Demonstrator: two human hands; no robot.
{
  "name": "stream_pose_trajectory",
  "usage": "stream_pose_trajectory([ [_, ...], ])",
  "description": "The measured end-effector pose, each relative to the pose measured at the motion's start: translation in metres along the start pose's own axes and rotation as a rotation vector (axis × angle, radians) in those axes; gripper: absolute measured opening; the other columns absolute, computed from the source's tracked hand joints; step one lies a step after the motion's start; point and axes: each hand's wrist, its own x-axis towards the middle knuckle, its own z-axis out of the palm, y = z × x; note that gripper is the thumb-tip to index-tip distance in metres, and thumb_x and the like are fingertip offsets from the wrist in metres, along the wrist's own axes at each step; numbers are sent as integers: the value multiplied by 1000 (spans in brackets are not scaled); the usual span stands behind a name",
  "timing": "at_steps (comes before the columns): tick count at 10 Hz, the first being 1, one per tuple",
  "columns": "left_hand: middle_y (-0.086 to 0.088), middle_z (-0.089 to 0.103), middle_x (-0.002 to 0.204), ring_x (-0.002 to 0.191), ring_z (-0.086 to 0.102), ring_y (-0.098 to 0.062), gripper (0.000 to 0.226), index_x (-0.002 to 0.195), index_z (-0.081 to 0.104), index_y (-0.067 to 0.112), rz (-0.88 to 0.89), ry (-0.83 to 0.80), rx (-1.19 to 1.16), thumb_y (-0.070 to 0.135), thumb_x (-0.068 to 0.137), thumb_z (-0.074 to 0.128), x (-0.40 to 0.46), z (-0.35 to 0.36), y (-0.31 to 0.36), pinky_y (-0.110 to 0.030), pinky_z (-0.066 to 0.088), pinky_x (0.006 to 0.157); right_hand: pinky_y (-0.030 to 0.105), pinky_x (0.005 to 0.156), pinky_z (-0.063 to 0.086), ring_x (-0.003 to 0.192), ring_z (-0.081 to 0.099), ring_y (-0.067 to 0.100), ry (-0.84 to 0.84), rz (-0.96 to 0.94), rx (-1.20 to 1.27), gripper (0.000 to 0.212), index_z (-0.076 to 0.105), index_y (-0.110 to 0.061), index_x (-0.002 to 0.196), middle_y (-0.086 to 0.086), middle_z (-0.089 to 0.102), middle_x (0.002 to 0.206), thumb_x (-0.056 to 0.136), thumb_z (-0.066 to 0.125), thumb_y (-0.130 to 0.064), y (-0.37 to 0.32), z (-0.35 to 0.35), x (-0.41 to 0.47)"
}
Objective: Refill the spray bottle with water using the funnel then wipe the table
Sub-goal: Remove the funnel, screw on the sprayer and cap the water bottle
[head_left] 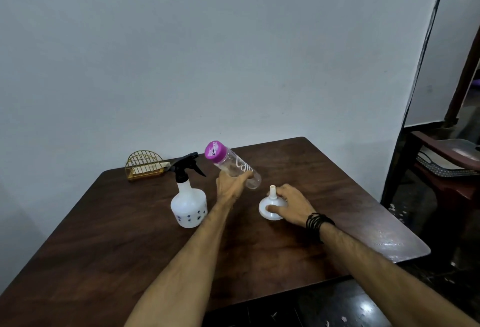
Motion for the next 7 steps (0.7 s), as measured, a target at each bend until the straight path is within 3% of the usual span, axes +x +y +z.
stream_pose_trajectory([
  [1,-8,72,112,99,67,-23,46,112,66,10,208,144,225,32,74,79,12,7,8,-36,55,88,34,91,48,102,55,14,24,50,-25,47,65,-25,119,-4,56,107,78,73,-46,15,-7,17],
  [2,-2,68,113,101,63,-19,55,116,64,11,222,180,326,33,69,80,29,14,12,-32,53,85,32,85,49,100,58,17,56,92,-4,40,60,-21,108,-3,60,105,77,75,-42,30,-15,39],
  [3,-1,63,113,100,62,-18,51,113,61,13,171,155,337,30,71,83,60,28,10,-32,54,85,35,88,52,102,61,19,94,174,52,45,55,-22,108,-2,64,113,74,78,-41,50,-21,71],
  [5,-4,66,123,111,63,-18,62,124,60,13,260,185,306,42,75,84,118,62,6,-26,49,94,32,95,46,115,59,26,165,271,88,51,57,-17,122,6,63,126,78,77,-34,95,-33,144],
  [7,-5,64,129,108,62,-14,64,131,55,15,302,195,328,27,76,85,180,106,0,-24,46,92,35,98,44,118,56,29,234,300,117,51,52,-13,131,10,60,130,86,71,-29,137,-37,220],
])
